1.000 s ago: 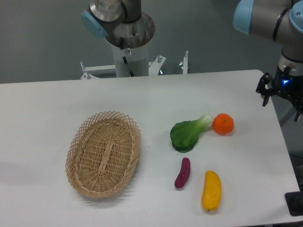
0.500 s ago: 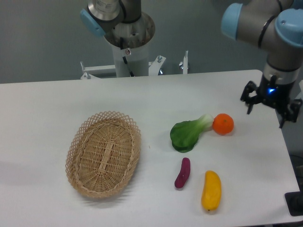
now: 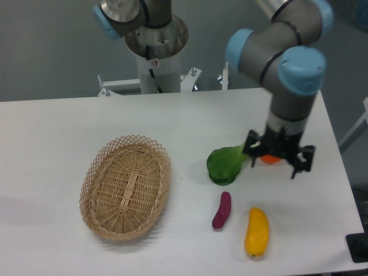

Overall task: Pick up the sweet potato from the table
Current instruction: 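Move the gripper from its raised pose down over the purple sweet potato, then lower the open gripper around the purple sweet potato and close it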

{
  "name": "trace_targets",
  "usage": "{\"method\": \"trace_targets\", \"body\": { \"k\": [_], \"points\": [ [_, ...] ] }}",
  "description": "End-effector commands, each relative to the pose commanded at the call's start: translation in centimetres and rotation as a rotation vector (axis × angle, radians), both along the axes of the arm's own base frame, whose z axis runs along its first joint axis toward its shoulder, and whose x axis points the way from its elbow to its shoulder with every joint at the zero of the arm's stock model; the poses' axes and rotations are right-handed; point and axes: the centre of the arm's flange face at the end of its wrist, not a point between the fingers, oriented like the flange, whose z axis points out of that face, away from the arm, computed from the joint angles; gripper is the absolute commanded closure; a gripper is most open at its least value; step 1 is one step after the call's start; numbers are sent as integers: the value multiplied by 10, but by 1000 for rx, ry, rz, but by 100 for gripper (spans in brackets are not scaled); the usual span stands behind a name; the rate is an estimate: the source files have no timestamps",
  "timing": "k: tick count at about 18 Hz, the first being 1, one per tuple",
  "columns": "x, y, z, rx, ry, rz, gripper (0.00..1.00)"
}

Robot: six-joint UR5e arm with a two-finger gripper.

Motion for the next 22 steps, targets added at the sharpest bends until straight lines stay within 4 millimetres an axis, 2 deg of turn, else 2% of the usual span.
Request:
{"method": "trace_targets", "body": {
  "k": [2,4,8,13,18,22],
  "points": [
    [12,8,-20,-3,-1,-23,0],
    [21,19,-31,-11,-13,-48,0],
    [28,35,-60,-24,-22,-76,0],
    [30,47,-81,-15,-2,-92,0],
    [30,47,-89,-13,1,-93,0],
    [26,43,-112,-63,35,-76,0]
  ]
}}
